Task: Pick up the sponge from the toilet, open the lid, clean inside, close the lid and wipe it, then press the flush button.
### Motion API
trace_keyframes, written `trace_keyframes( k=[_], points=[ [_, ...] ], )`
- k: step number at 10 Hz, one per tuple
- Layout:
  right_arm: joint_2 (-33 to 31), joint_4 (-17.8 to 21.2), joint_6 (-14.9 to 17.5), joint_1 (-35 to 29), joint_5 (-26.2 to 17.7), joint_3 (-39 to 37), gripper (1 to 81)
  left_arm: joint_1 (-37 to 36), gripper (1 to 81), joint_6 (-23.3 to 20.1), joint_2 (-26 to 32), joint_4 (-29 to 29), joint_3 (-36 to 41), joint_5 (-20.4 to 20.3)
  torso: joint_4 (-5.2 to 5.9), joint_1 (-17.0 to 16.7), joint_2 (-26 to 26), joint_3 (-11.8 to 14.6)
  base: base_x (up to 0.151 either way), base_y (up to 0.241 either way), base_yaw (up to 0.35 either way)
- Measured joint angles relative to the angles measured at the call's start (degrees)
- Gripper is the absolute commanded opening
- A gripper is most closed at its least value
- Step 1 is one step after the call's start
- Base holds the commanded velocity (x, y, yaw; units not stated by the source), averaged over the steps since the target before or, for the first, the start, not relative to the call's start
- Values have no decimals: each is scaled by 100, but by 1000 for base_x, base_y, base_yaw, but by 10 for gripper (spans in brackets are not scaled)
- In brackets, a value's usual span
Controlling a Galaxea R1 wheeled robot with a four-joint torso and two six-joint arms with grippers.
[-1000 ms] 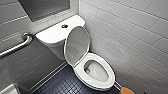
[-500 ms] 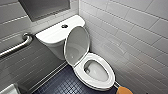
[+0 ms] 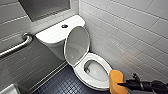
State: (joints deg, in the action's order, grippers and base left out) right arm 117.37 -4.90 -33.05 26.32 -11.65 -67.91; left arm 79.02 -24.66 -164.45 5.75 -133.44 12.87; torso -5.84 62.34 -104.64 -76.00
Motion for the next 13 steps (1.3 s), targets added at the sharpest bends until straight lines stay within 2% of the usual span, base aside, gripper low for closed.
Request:
trace_keyframes(
  k=[2, 6, 7, 8, 11, 13],
  points=[
    [722, -37, -2, -279, -345, -607, 10, 2, 811, -9, -18, 2, -40, 0, 0, 0, 0, 0, 0, 0, 0],
    [2166, -173, -5, -568, -1215, -2647, 10, 0, 811, -6, -49, 6, -88, 2, 0, 0, 0, 0, 0, 0, 0],
    [2744, -234, -5, -636, -1237, -3051, 10, 0, 811, -6, -49, 6, -93, 0, 0, 0, 0, 0, 0, 0, 0],
    [3056, -286, -7, -722, -1265, -3349, 10, 0, 811, -4, -55, 6, -101, 0, 0, 0, 0, 0, 0, 0, 0],
    [3279, -289, -52, -1106, -1582, -3633, 10, 2, 811, -4, -110, 6, -204, -1, 0, 0, 0, -2, 0, 0, 0],
    [3307, -319, -110, -1648, -1685, -3605, 10, 2, 811, -2, -226, 6, -413, -1, 0, 0, 0, -2, 0, 0, 0]
  ],
)
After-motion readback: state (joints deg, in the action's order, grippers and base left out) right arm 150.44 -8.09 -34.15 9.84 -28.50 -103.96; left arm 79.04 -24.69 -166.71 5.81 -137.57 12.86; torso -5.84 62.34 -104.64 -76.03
